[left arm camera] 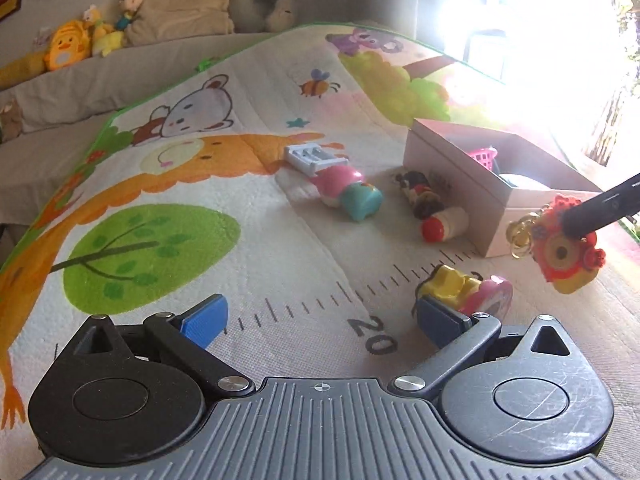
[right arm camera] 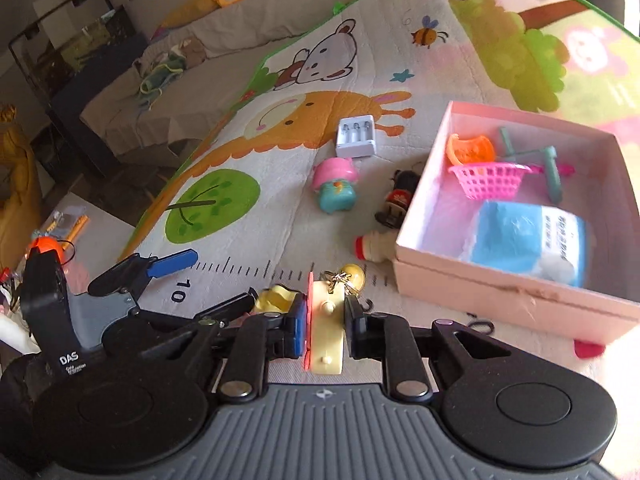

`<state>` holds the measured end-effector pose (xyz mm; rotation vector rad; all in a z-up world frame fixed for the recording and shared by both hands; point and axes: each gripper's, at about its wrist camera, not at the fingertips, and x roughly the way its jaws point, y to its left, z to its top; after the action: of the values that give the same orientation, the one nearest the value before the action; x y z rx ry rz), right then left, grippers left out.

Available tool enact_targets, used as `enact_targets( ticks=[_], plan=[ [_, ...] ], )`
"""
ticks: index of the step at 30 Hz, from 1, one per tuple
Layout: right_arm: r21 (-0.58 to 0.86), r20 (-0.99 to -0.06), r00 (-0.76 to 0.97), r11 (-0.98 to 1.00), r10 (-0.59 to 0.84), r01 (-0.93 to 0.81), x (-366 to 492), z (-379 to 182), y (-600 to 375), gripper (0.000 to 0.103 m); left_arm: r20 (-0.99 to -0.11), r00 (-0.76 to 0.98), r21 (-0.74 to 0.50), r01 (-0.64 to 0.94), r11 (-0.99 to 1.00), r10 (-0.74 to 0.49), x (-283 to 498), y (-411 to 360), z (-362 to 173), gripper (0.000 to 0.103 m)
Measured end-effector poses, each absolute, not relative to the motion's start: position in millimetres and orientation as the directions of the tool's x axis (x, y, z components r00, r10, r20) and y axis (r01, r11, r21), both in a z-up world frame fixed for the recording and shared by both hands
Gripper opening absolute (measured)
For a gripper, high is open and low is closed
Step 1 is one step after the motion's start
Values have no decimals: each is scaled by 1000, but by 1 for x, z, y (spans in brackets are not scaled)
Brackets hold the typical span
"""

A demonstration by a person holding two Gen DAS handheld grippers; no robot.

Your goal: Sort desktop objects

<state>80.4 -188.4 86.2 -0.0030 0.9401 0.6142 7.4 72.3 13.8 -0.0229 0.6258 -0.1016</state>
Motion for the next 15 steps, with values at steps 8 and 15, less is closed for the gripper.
enact_targets(
  ticks=[8, 15],
  plan=[
    [72, -706, 650, 942, 281, -329, 61, 63, -253, 37, -565, 809, -68, 150, 986, -162, -7, 59, 35, 103],
    [58, -645, 720, 956, 255, -287, 33, 36, -259, 69, -588, 779, 0, 268, 964, -216, -9, 1, 26, 103]
  ],
)
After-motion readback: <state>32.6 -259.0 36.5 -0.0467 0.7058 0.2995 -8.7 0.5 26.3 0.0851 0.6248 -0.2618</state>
